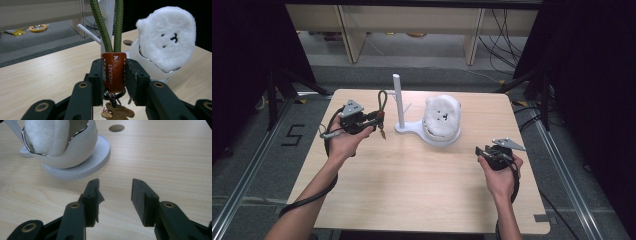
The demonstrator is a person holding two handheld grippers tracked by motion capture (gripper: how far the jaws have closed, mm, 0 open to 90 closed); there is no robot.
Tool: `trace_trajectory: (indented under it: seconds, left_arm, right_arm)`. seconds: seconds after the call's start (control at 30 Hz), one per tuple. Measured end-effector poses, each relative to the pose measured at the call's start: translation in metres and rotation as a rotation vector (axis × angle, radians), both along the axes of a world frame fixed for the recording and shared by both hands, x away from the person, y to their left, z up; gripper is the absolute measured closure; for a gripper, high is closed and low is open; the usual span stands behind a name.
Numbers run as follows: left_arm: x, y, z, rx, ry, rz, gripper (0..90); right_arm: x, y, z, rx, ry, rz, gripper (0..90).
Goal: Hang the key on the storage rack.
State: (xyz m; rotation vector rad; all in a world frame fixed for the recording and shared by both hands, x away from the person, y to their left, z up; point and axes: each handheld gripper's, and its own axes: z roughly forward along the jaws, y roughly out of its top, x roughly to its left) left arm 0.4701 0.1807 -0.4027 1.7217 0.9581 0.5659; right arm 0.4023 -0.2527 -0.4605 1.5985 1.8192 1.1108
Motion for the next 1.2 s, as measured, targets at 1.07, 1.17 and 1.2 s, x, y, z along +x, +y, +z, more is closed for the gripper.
trace_trajectory:
  seconds: [1.07, 1.17, 1.2]
  left_arm:
    - [0.02, -0.006, -0.008, -0.058, 0.074, 0.024, 67.4]
    - [0.021, -0.006, -0.008, -0.057, 0.08, 0.023, 67.4]
    - [0.021, -0.007, -0.009, -0.058, 0.082, 0.022, 67.4]
  right_arm:
    - [0.0, 0.0, 0.0, 0.002, 0.0, 0.0, 58.8]
    - [0.0, 0.0, 0.0, 0.003, 0.0, -0.002, 58.7]
    - [0.0, 0.0, 0.0, 0.003, 0.0, -0.002, 58.7]
